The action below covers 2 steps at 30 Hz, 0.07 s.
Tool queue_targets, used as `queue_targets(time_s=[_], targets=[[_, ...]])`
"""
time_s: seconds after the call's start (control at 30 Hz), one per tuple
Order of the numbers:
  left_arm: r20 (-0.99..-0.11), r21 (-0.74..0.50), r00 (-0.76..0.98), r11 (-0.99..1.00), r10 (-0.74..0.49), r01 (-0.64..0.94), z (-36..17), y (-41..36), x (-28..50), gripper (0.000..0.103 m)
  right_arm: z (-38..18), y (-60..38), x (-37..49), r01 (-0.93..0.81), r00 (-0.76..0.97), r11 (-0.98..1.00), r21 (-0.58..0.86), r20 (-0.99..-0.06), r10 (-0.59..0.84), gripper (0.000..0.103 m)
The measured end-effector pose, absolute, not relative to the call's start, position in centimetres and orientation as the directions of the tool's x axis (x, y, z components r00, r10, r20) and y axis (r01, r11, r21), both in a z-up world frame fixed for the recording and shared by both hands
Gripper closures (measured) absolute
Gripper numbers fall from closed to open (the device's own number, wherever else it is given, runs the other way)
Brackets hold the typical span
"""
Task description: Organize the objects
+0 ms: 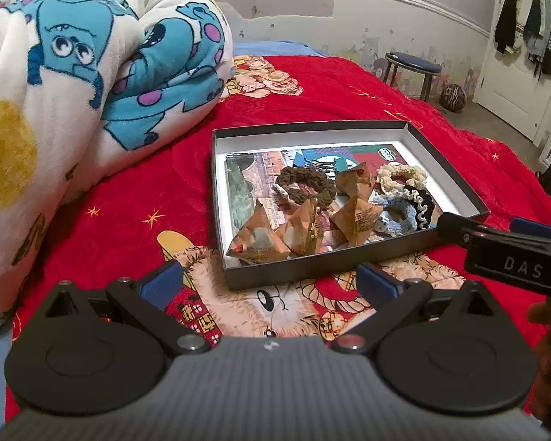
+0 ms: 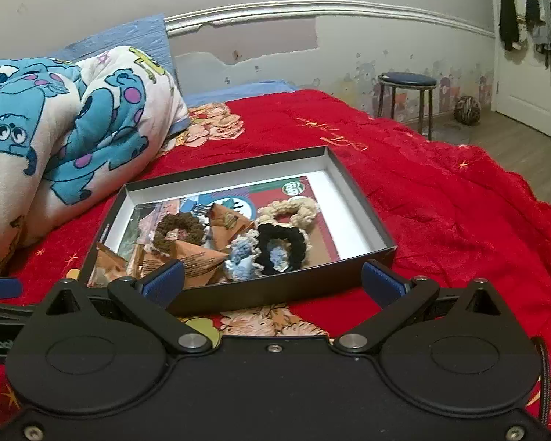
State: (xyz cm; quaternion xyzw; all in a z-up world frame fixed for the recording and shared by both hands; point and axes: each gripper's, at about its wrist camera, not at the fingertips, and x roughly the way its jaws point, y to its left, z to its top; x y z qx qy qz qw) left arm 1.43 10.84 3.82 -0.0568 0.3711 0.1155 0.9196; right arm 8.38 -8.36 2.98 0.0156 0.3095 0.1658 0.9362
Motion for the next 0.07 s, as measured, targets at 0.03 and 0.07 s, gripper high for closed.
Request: queue_targets(time_s=[0.03,0.07], targets=[[-0.696,-0.021,0.698,0.967,0.170,-0.256,3.87,10.85,1.34,0.000,2.97,-8.47,8.41,-0.295,0.755,0.946,0.134,-0.574,0.317,0.000],[-0.695,-0.022,0.698,0.966,0.171,-0.258,3.91,10.86,1.26,0.000,2.94,-8.58,8.46,-0.291,0.755,0.947,0.137,-0.575,0.315,0.000]])
